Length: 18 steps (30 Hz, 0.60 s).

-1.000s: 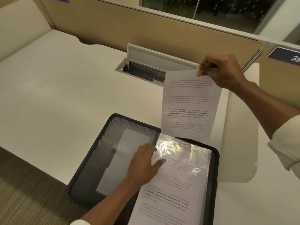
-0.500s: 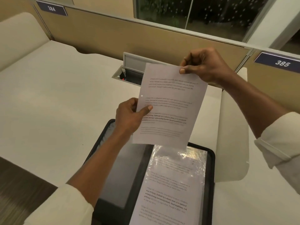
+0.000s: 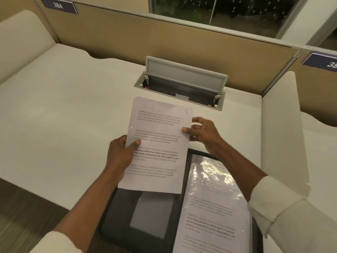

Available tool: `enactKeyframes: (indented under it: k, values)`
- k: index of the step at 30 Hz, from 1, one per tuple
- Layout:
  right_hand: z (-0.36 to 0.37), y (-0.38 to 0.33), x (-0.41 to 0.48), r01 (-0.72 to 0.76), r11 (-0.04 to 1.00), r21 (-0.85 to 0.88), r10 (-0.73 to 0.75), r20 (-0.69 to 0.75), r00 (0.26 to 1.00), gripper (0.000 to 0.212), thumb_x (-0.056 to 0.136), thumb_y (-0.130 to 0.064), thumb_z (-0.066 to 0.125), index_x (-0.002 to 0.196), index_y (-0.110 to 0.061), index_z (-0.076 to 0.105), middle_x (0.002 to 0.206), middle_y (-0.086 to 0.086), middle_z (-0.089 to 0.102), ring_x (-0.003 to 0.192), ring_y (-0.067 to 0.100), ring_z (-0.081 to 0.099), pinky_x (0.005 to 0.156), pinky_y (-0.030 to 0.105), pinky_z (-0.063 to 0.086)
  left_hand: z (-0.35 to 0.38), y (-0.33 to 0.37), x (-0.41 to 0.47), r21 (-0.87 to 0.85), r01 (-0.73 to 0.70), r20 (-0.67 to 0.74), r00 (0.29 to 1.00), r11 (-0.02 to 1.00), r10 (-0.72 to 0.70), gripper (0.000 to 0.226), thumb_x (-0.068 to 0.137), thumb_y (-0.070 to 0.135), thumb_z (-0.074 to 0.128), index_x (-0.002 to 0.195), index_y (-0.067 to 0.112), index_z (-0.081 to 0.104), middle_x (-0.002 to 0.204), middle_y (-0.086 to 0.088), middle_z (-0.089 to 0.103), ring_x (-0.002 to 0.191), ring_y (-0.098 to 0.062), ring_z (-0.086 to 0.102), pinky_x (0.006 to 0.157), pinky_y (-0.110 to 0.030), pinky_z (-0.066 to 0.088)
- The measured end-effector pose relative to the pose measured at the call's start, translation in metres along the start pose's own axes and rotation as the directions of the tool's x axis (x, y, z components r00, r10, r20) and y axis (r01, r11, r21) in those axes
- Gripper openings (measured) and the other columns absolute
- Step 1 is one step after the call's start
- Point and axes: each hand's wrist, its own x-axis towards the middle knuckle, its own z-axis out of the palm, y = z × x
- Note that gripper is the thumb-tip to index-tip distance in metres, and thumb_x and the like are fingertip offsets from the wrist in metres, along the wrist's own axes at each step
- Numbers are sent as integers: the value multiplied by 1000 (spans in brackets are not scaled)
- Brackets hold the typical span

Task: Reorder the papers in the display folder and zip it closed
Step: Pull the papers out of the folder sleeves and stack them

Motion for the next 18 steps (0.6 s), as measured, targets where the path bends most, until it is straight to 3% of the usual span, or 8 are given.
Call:
enactKeyframes:
  k: [3,8,13,18]
  values:
    - [46,27,-3,-88,996,-11,88,-3,996,31,84,0,84,109,4,67,93,18,78,83,29,77,66,33,64,-38,-19,21,52,29,-38,999,998,-27,18,103,30,71,117,20,76,101,2,82,87,-25,79,85,-49,65]
    - [132,56,-6,-168,973,-161,176,38,984,23,89,0,80,107,8,67,92,28,76,65,23,72,61,29,63,-104,-41,60,136,53,-106,994,989,-38,12,101,23,74,109,15,77,99,-2,80,90,-27,78,87,-46,64]
    - [212,78,1,-169,963,-208,169,-16,985,15,90,-4,79,97,-5,66,87,14,77,68,30,77,71,48,66,-155,-58,95,350,56,-165,986,935,2,18,98,25,77,109,10,76,98,-4,78,87,-27,74,82,-42,62]
    - [260,88,8,-183,954,-236,165,-94,982,18,87,-3,82,91,-10,66,78,9,76,65,26,77,67,46,66,-185,-78,120,512,75,-186,982,856,25,19,95,31,79,99,13,75,94,-3,77,82,-28,73,79,-49,64]
